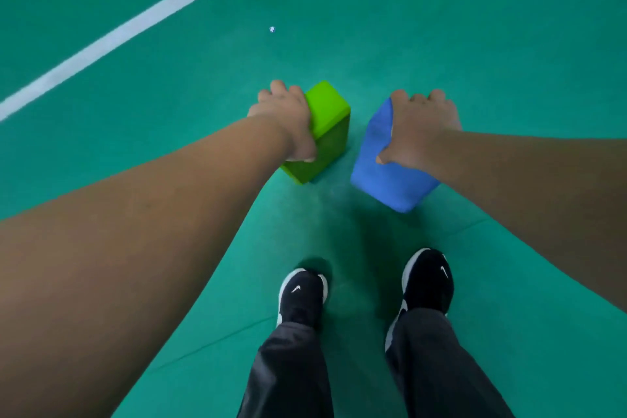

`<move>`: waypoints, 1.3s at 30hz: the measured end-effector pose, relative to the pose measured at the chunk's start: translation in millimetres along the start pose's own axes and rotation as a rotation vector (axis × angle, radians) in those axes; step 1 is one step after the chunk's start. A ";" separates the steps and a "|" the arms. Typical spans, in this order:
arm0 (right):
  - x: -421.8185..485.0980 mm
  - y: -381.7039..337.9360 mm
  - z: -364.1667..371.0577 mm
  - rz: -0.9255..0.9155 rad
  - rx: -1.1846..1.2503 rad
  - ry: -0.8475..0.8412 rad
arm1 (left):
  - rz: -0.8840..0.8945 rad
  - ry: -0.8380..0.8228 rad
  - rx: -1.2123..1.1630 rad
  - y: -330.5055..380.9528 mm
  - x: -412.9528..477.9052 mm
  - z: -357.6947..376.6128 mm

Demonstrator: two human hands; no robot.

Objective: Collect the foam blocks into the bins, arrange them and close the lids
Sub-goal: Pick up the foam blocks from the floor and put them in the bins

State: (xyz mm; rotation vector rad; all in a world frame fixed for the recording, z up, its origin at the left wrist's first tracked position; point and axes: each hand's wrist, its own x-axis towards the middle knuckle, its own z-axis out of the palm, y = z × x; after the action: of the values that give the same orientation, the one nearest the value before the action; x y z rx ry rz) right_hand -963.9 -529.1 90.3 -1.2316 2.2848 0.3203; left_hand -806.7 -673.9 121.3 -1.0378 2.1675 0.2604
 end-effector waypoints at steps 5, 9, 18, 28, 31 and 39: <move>-33.8 64.3 -39.0 0.153 0.110 0.026 | 0.235 0.014 0.015 63.3 -13.1 -47.8; -72.5 110.8 -51.6 0.235 0.251 0.015 | 0.407 0.056 0.027 107.7 -27.0 -72.1; -199.7 173.8 -44.8 0.582 0.465 0.129 | 0.648 0.060 0.101 213.7 -99.0 -125.7; -353.4 267.2 26.5 0.919 0.710 0.218 | 0.954 0.094 0.407 408.2 -213.2 -90.1; -404.8 306.6 69.5 1.023 0.839 0.225 | 1.060 0.078 0.486 475.3 -247.1 -50.6; -583.6 365.4 208.4 1.231 1.113 0.268 | 1.364 0.000 0.773 631.6 -364.1 77.4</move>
State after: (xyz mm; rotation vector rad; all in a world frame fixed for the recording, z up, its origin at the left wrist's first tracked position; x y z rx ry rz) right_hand -934.4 177.6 221.3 0.7448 2.4722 -0.6847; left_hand -1082.0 -4.5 237.7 0.9271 2.2913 -0.0080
